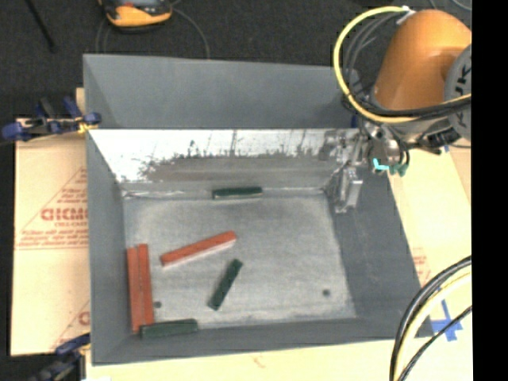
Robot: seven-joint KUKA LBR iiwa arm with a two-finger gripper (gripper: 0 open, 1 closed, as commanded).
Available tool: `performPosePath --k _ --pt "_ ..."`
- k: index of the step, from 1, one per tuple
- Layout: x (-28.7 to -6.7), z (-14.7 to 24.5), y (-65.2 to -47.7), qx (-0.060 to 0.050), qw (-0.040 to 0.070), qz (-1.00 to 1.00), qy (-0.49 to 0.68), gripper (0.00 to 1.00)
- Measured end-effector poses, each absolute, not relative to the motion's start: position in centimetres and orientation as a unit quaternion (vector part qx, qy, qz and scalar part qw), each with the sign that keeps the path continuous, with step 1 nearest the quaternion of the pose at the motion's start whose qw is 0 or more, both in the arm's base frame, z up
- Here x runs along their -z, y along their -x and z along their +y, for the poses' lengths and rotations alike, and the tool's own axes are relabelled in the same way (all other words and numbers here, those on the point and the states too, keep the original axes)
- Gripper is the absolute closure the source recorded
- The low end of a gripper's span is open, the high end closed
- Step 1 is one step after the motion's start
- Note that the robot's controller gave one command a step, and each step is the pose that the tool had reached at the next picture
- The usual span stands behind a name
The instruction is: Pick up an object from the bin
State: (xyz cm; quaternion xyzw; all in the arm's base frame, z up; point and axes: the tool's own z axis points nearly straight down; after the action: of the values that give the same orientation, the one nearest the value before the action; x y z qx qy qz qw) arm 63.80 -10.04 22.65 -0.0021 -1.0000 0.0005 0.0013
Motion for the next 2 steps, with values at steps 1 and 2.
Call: performPosePath --k 1,2 --pt "-23.1 -10.0 -64.0 -0.001 -0.003 -1.000 0.001 0.00" --pt "-18.7 -7.3 -63.7 -0.001 -0.006 -1.000 0.005 0.00"
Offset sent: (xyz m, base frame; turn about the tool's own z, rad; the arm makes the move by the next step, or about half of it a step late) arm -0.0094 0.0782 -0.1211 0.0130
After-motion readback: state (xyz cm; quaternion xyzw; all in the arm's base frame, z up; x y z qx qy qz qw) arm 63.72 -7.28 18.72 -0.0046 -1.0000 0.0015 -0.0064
